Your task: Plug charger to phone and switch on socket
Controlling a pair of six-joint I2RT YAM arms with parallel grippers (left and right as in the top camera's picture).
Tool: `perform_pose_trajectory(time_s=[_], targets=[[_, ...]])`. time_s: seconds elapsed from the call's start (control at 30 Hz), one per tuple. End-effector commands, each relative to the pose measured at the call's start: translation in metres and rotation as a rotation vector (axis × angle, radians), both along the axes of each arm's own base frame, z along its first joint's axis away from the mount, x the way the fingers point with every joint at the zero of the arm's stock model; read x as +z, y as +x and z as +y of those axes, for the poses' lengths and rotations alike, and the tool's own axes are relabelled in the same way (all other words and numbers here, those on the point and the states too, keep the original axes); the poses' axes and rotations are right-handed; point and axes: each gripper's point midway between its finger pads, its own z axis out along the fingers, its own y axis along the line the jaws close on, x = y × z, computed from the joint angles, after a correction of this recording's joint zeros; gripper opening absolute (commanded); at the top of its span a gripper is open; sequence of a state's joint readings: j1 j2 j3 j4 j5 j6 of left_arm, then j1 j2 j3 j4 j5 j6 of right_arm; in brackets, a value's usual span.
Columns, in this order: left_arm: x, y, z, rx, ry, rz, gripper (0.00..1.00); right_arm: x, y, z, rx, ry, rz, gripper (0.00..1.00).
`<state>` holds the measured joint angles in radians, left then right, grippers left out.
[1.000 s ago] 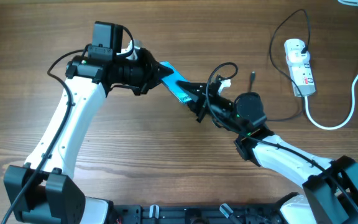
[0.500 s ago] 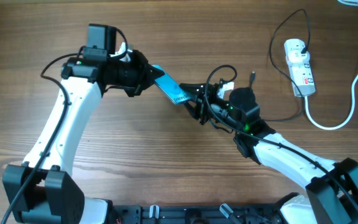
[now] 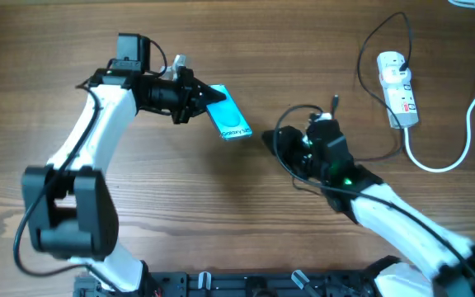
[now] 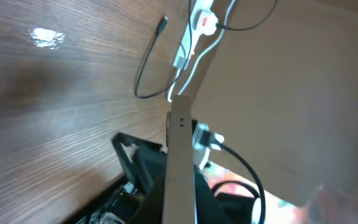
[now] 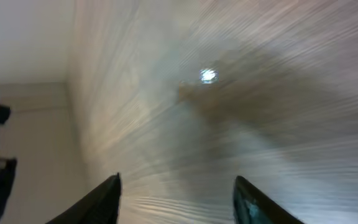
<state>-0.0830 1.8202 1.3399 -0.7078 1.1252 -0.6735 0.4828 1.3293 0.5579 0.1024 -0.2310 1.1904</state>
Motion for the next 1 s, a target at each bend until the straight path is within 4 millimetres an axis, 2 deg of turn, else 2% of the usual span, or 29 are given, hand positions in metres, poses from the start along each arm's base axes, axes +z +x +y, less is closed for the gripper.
perform_pose_trajectory(time_s=[0.0, 0.07, 0.13, 0.23, 0.3, 0.47, 0.7, 0.8, 0.9, 0.97], targets=[[0.003, 0.005, -0.011, -0.083, -0.179, -0.011, 0.04, 0.027, -0.001, -0.054, -0.092, -0.27, -0.17, 0.66], [-0.006, 0.007, -0.013, -0.095, -0.213, 0.011, 0.04, 0.034, -0.015, -0.09, -0.193, -0.394, -0.164, 0.67], [-0.005, 0.003, -0.016, -0.122, -0.265, 0.019, 0.04, 0.043, -0.033, -0.113, -0.24, -0.455, -0.165, 0.67], [0.018, -0.013, -0.024, -0.177, -0.402, 0.075, 0.04, 0.044, -0.063, -0.132, -0.246, -0.491, -0.12, 0.68], [0.02, -0.019, -0.027, -0.184, -0.417, 0.119, 0.04, 0.034, -0.076, -0.141, -0.286, -0.493, -0.044, 0.69], [0.019, -0.028, -0.026, -0.159, -0.414, 0.234, 0.04, 0.019, -0.084, -0.145, -0.305, -0.51, 0.041, 0.7], [0.019, -0.028, -0.026, -0.159, -0.414, 0.234, 0.04, 0.005, -0.082, -0.142, -0.281, -0.543, 0.086, 0.73], [0.019, -0.028, -0.026, -0.159, -0.414, 0.234, 0.04, 0.007, -0.078, -0.141, -0.282, -0.542, 0.084, 0.73], [0.019, -0.028, -0.026, -0.158, -0.413, 0.24, 0.04, 0.017, -0.073, -0.139, -0.287, -0.531, 0.063, 0.72], [0.019, -0.03, -0.026, -0.152, -0.413, 0.263, 0.04, 0.018, -0.071, -0.142, -0.293, -0.55, 0.057, 0.68]])
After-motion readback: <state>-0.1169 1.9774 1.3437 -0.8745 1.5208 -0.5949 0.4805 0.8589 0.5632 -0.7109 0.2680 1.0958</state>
